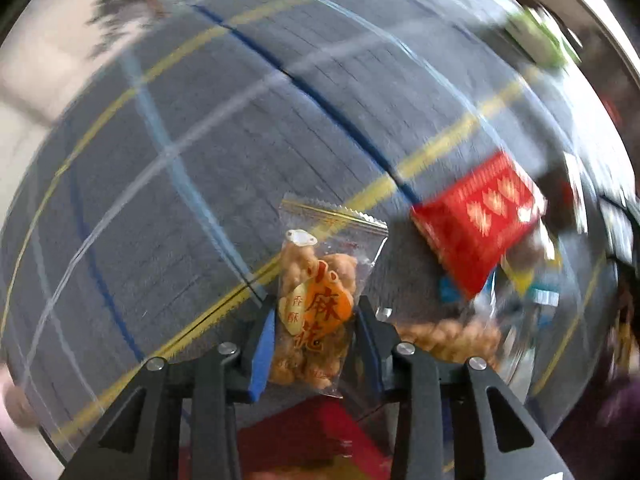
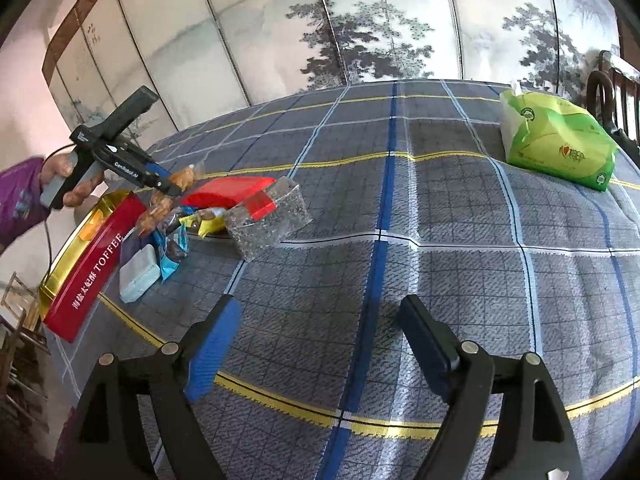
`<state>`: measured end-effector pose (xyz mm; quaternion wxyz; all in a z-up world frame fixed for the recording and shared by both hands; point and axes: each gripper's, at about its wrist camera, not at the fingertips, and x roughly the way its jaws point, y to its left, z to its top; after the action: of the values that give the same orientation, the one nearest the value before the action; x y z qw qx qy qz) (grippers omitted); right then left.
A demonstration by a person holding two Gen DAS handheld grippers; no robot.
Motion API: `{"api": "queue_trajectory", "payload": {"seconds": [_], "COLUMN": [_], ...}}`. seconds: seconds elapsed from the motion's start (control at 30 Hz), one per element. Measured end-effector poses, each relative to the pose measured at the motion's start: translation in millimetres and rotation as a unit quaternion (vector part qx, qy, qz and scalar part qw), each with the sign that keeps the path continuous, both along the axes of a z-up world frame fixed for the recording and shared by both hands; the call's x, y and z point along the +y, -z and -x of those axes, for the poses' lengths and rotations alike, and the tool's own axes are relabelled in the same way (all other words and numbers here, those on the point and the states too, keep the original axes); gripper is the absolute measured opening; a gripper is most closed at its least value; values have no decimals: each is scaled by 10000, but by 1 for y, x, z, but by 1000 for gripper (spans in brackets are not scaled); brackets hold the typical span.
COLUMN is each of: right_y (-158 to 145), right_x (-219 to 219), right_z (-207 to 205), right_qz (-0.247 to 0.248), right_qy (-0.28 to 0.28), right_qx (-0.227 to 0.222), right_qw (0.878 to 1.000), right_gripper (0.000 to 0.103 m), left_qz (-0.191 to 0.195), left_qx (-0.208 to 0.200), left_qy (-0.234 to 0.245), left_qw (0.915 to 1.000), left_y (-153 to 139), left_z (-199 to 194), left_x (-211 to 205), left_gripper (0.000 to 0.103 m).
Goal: Organize snacks
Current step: 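Grasp the clear peanut bag with the left gripper, then carry the peanut bag to the tin while the right gripper grasps the seed box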
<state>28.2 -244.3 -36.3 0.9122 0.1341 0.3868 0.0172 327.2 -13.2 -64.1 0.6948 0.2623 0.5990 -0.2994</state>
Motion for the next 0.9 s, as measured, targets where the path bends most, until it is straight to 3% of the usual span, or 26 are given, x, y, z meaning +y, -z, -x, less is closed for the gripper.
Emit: {"api": "queue_trajectory", "payload": {"seconds": [0.13,0.27,0.4,0.57,0.67,0.87,0.9], "right_y": [-1,-1,-6,-14,-13,-2,1], "right_x": [-1,-7,-14,2,9,29,31], "right_z": [2,-2,-13,-48,-70,-103,-106], "right_qz": [-58,-236,-824,-976,-1399,-1032,-946], "right_qy": [9,96,88,85,270,889,904], "right_qx": [-76,26,37,177,318,725,800], "right_qw": [10000,9997,9966,9950,9893,9880,9882], "right_gripper": [80,80,80,80,80,80,76], "left_qz": [460,1227,1608,1687,1783,1797,1817], "left_qx": [-245,-253,-258,-474,-509,-599,-609], "left_qy": [-1151,-1880,-2096,-2180,-2358,-2491,-2552], "left_qw": [9920,9741,9641,9601,9540,9498,9477], "left_y": [-31,-73,-90,-99,-97,-100,-101], "left_z": [13,56,110,176,196,221,224], "left_x": [19,21,13,3,0,10,14], "left_gripper": [38,38,38,38,38,38,38]}}
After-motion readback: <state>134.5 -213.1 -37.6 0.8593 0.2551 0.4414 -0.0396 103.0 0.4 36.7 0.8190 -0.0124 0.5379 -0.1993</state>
